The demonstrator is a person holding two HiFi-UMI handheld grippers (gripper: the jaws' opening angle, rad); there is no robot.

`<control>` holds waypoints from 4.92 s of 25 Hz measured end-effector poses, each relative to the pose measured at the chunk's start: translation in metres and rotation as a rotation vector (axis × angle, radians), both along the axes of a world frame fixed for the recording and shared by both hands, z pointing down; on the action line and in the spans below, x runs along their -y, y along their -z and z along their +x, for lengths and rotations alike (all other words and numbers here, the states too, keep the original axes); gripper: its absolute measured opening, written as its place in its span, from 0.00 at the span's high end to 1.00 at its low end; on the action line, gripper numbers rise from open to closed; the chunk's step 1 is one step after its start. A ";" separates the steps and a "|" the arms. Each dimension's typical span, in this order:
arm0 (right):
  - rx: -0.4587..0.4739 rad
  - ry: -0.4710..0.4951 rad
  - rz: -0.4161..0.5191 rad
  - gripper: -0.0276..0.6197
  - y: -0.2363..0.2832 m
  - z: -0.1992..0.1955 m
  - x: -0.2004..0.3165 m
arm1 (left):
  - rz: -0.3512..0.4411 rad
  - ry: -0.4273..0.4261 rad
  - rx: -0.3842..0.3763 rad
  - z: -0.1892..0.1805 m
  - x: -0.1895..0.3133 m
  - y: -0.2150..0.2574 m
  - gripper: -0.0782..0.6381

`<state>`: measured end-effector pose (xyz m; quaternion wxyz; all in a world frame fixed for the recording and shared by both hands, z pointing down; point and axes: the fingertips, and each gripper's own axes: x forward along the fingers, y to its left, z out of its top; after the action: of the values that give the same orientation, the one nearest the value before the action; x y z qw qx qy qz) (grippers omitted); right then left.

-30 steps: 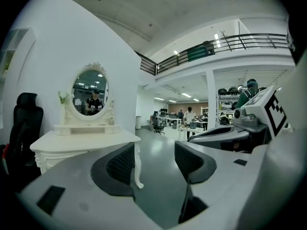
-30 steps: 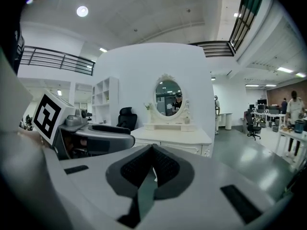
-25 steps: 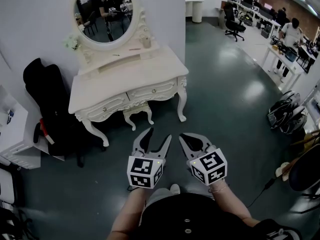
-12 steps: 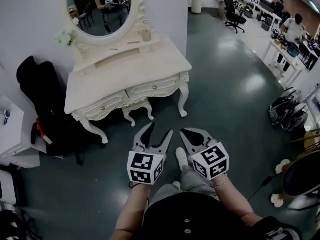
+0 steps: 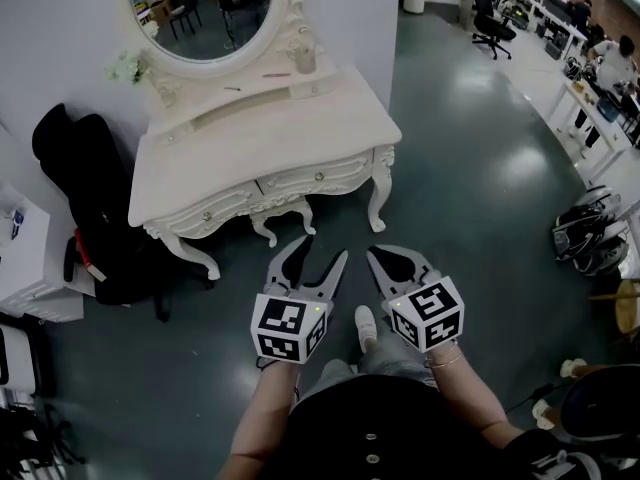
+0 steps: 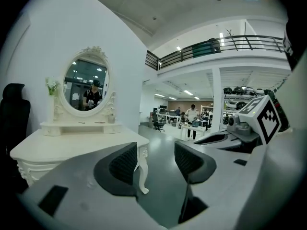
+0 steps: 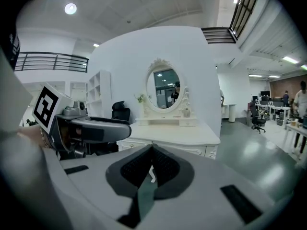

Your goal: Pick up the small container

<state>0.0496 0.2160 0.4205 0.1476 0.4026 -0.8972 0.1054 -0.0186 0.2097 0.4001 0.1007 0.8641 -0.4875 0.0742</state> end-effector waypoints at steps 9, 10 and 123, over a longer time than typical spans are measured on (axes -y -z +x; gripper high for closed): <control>-0.009 0.049 -0.002 0.95 0.000 0.006 0.095 | -0.011 0.049 -0.063 0.008 0.083 0.003 0.56; -0.011 0.056 0.000 0.95 0.000 0.006 0.104 | -0.009 0.060 -0.059 0.007 0.093 0.004 0.56; -0.025 0.068 -0.095 0.95 -0.026 -0.085 0.600 | -0.135 0.069 0.072 -0.095 0.620 -0.042 0.52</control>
<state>-0.0356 -0.3835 0.4462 0.1813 0.3658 -0.9024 0.1379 -0.1136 -0.4101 0.4422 0.1437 0.8349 -0.5140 0.1343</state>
